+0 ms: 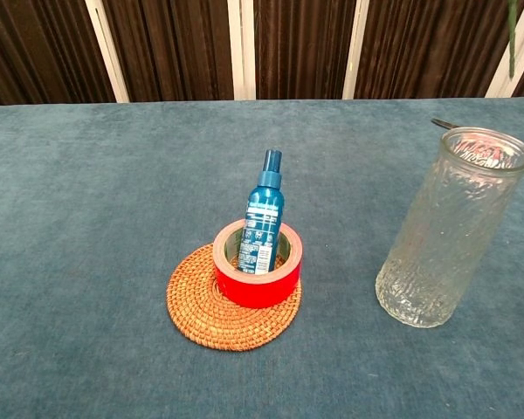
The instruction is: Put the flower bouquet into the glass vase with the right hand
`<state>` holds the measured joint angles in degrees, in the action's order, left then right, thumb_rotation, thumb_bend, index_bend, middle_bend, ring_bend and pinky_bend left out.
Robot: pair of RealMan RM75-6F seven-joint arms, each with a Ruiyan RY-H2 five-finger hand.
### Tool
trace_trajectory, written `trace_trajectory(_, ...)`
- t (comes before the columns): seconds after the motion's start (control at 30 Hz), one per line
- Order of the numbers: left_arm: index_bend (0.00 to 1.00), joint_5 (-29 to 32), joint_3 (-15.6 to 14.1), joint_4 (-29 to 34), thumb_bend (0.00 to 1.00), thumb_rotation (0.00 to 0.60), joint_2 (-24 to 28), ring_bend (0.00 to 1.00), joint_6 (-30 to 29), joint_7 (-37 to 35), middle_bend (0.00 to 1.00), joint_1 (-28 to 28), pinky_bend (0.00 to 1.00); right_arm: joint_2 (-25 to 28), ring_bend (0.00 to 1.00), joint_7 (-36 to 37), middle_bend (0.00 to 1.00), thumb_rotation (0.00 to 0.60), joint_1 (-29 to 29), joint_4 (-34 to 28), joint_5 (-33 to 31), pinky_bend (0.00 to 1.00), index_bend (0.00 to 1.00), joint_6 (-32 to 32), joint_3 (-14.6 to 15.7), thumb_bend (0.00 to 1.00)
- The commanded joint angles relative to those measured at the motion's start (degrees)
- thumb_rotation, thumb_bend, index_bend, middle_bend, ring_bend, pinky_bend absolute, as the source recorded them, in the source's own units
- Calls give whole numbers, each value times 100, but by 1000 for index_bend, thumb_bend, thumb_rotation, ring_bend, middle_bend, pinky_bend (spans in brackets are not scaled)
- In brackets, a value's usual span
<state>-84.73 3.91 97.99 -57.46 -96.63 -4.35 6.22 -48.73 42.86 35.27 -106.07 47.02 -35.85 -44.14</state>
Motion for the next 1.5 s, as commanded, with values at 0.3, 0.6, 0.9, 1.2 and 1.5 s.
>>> trace_trajectory(0.3,129,-94,8,-149,218,600,34,0,-116,-328,0,35,49,1353,499,789,431,600,-1005,-2402,-934,170,570,-828,-999,422)
trace_trajectory(0.6,129,-105,12,-207,218,600,73,0,-163,-517,0,64,49,1232,498,852,431,600,-976,-2892,-867,169,570,-1139,-839,422)
trace_trajectory(0.9,133,-79,35,-234,218,600,73,0,-212,-560,0,85,49,731,499,623,431,600,-895,-2836,-562,169,570,-1412,-222,422)
trace_trajectory(1.2,134,-94,34,-194,218,600,32,0,-277,-419,0,112,49,260,499,855,431,600,-994,-2376,47,169,570,-1268,225,422)
trace_trajectory(1.5,135,-111,27,-157,218,600,-12,0,-252,-237,0,89,49,3,498,1211,431,600,-1206,-2054,712,169,570,-1126,525,422)
